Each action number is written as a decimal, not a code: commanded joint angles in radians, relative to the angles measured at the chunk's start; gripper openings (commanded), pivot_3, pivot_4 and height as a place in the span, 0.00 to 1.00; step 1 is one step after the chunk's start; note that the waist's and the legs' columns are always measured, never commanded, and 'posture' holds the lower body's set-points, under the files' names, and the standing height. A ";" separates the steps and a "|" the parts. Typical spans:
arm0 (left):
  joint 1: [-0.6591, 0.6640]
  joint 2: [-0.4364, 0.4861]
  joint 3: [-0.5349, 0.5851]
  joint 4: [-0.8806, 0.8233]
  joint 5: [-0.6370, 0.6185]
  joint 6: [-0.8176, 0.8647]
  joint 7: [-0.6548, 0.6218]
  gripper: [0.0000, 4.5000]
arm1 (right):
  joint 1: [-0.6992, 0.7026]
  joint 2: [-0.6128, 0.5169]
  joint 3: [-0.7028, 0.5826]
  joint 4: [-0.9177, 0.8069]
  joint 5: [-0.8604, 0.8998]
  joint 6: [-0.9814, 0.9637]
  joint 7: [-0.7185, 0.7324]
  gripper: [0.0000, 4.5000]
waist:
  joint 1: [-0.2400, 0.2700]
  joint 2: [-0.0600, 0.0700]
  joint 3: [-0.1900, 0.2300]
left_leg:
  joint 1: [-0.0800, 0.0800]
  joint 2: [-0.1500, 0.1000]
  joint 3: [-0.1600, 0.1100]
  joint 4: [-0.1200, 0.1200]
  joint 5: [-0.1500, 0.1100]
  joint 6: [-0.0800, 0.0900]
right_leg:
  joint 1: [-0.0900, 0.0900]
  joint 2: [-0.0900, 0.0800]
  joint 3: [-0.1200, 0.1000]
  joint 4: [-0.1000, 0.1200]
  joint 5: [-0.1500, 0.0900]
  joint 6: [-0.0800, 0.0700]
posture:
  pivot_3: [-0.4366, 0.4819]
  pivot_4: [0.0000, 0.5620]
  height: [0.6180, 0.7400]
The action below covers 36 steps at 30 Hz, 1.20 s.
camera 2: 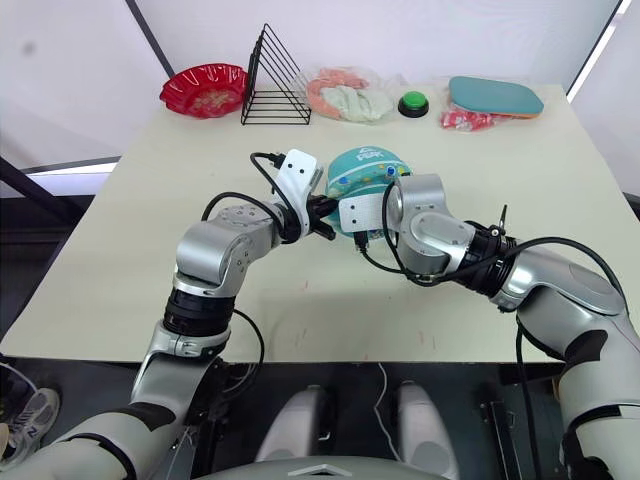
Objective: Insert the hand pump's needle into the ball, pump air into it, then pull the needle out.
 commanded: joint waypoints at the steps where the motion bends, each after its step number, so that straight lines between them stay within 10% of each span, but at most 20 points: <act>1: 0.004 -0.005 0.023 -0.062 -0.012 0.007 0.007 0.00 | 0.003 0.002 -0.048 -0.003 -0.028 -0.006 0.014 0.08 | 0.000 0.000 0.000 | 0.000 0.000 0.000 0.000 0.000 0.000 | 0.000 0.000 0.000 0.000 0.000 0.000 | 0.48 0.27 1.00; 36: 0.030 -0.006 0.021 -0.090 -0.023 0.019 0.022 0.00 | 0.056 0.059 -0.131 0.100 -0.126 -0.095 0.066 0.08 | -0.001 0.000 0.000 | 0.000 -0.001 -0.001 0.000 0.000 -0.001 | 0.000 0.000 0.000 0.000 0.000 0.000 | 0.48 0.27 1.00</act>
